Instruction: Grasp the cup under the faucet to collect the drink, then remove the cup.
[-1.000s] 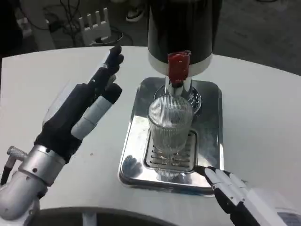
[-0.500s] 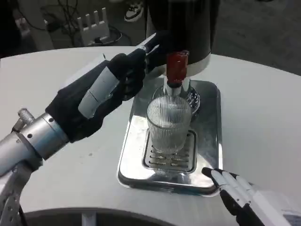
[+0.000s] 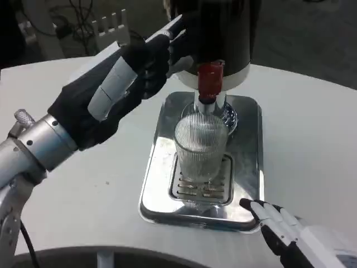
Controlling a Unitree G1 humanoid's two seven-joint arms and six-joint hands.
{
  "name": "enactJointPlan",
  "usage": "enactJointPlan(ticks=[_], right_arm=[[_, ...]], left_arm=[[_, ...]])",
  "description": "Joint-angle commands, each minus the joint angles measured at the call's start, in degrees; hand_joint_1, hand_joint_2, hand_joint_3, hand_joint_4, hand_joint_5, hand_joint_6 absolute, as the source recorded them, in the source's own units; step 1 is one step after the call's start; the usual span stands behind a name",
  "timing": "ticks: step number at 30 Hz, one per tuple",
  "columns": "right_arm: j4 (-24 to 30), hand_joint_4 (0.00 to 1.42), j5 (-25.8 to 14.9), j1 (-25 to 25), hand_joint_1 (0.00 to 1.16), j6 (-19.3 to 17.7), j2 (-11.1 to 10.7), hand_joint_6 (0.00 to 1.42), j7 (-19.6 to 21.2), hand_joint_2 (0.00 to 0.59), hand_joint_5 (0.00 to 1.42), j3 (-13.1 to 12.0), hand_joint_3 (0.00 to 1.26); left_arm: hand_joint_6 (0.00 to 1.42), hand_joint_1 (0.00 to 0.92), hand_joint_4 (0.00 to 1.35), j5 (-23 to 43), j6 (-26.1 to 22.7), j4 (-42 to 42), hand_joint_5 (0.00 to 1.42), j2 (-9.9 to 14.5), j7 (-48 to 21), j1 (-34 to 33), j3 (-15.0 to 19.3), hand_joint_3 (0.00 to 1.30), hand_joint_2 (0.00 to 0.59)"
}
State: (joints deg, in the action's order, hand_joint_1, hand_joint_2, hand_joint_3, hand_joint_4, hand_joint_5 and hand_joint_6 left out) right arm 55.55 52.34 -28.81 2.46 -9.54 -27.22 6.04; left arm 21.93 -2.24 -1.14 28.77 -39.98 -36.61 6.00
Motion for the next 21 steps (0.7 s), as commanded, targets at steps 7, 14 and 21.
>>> enactJointPlan(ticks=[7, 14, 21], right_arm=[[0.3, 0.00, -0.6, -0.3, 0.44, 0.0, 0.0, 0.00, 0.5, 0.446, 0.00, -0.1, 0.03], [0.0, 0.00, -0.5, 0.1, 0.44, 0.2, 0.1, 0.00, 0.3, 0.446, 0.00, 0.0, 0.03], [-0.7, 0.00, -0.5, 0.8, 0.44, 0.4, 0.2, 0.00, 0.3, 0.446, 0.00, 0.1, 0.03]], left_arm=[[0.00, 0.000, 0.00, -2.3, 1.4, 4.7, 0.00, -1.0, -1.0, -3.4, -1.4, 0.00, 0.000], [0.00, 0.000, 0.00, -3.4, 2.0, 5.6, 0.00, -2.9, -1.9, -4.2, -3.6, 0.00, 0.000], [0.00, 0.000, 0.00, -4.1, 2.2, 6.1, 0.00, -4.4, -1.9, -5.7, -5.0, 0.00, 0.000]])
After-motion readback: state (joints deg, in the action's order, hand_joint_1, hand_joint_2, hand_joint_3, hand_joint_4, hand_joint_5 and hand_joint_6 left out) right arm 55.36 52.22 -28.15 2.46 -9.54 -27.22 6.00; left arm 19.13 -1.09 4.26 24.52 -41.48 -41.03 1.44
